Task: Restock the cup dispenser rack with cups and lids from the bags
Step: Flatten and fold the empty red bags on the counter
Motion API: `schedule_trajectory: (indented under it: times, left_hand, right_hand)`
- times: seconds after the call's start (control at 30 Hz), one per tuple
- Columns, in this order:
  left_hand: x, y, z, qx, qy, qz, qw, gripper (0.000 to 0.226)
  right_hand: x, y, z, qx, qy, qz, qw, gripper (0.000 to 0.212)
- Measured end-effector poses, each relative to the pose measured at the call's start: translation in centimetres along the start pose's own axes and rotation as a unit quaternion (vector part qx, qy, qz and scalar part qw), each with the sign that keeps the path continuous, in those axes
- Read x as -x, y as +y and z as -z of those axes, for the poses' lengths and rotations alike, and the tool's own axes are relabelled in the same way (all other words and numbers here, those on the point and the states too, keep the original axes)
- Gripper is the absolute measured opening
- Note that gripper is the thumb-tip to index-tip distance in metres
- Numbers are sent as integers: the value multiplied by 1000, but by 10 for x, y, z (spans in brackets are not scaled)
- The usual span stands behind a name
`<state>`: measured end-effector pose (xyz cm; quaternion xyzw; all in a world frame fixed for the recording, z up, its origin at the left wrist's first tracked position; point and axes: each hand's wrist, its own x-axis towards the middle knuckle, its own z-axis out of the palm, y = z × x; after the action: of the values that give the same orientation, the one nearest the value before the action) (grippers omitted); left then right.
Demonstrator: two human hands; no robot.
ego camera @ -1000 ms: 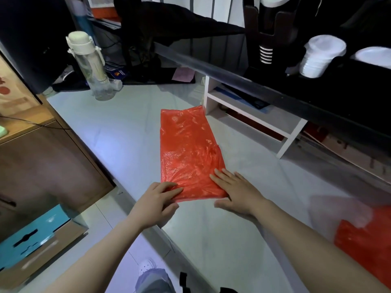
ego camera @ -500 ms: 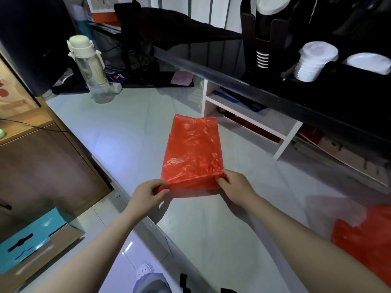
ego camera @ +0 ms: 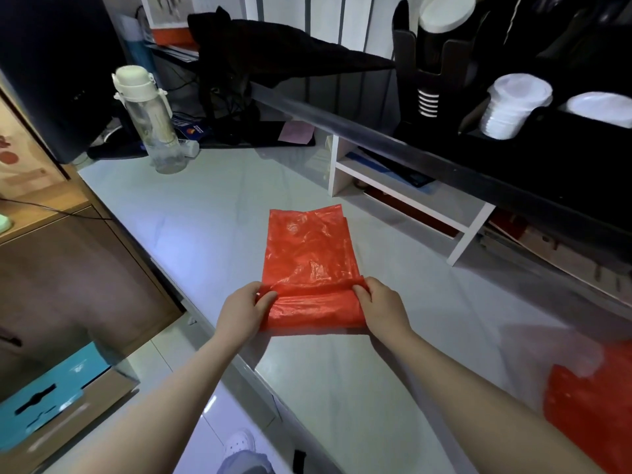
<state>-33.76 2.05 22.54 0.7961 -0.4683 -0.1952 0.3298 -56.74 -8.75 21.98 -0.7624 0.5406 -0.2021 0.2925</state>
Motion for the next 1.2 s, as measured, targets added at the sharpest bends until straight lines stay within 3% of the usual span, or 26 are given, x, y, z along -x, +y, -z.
schedule_trajectory:
  times: [0.13, 0.37, 0.43, 0.53, 0.6, 0.67, 0.73, 0.8, 0.87, 0.9, 1.0, 1.2]
  left_hand:
    - [-11, -5, -6, -73, 4, 5, 997, 24]
    - [-30, -1, -9, -174, -24, 0, 984, 29]
    - [-27, 0, -11, -192, 1, -73, 979, 38]
    - [-27, 6, -7, -190, 22, -316, 929, 55]
    - [-26, 5, -6, -221, -85, -394, 888, 64]
    - [-23, -8, -9, -258, -194, -345, 881, 65]
    - [-21, -23, -14, -288, -210, -312, 881, 62]
    - [-20, -25, -16, -302, -206, -307, 879, 61]
    - [-22, -25, -17, -302, -205, -310, 878, 62]
    - [-23, -25, -17, -300, -203, -311, 879, 63]
    - [-28, -27, -15, -288, -214, -307, 881, 68]
    - [-35, -39, -1, -271, -257, -330, 867, 95]
  right_hand:
    - [-3, 1, -11, 119, 7, -10, 993, 29]
    - [-7, -3, -17, 199, 34, -45, 978, 31]
    - [-8, -5, -18, 215, 34, -45, 975, 33]
    - [-9, -10, -22, 245, 30, -46, 968, 36]
    - [-8, -11, -25, 248, 28, -54, 967, 36]
    - [-6, -13, -25, 224, 39, -71, 971, 35]
    - [-1, -17, -26, 206, 63, -58, 975, 38]
    - [4, -21, -27, 261, 73, 50, 961, 50]
    - [8, -20, -26, 296, -11, 186, 937, 55]
    - [9, -18, -26, 294, -71, 215, 929, 56]
    - [13, -11, -26, 278, -164, 160, 933, 64]
    - [23, -5, -19, 249, -184, 65, 949, 94]
